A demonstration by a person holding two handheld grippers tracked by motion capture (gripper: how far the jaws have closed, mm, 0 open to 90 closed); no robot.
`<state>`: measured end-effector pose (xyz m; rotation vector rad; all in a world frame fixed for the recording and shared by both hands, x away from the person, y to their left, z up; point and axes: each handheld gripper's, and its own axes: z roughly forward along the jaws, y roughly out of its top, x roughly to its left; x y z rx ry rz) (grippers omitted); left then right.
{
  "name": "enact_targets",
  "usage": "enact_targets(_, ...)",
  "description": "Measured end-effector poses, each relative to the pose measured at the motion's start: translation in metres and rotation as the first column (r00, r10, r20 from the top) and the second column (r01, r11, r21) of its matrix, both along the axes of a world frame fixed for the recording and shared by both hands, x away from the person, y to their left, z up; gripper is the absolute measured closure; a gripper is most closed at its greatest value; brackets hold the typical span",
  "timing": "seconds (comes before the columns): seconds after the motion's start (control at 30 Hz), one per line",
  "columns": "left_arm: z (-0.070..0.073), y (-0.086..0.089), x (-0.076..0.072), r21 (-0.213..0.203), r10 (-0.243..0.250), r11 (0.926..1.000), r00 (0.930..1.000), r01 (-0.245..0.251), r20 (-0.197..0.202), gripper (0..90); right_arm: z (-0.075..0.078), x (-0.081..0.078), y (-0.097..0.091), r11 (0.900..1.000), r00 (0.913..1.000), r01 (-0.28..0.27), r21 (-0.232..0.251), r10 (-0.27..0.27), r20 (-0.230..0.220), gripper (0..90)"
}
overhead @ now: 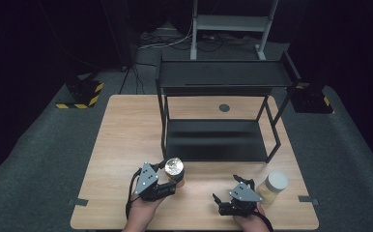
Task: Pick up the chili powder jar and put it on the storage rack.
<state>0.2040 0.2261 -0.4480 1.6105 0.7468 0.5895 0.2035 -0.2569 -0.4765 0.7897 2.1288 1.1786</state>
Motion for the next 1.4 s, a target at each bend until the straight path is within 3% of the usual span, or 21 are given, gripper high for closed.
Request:
enact_targets(0.37,0.017,0.008,0.000,-0.018,0.014,0.9997,0.9996,-0.014,0.026,34.6,0.000,0.000,0.000,1.0000,1.0000,0.000,0.001,0.000,0.001,0.4)
enact_targets(0.97,0.060,0.004,0.015,-0.040,0.022,0.9990,0.9968,-0.019,0.077,34.6,0.000,0.001,-0.002,0.9999,1.0000,-0.001,0.011,0.001,-0.004,0.4)
enact_targets(1.4,0.091,-0.001,0.027,-0.032,0.026,0.9992,0.9940,-0.023,0.106,34.6,0.000,0.001,-0.003,0.9998,1.0000,0.000,0.018,0.000,-0.007,0.4)
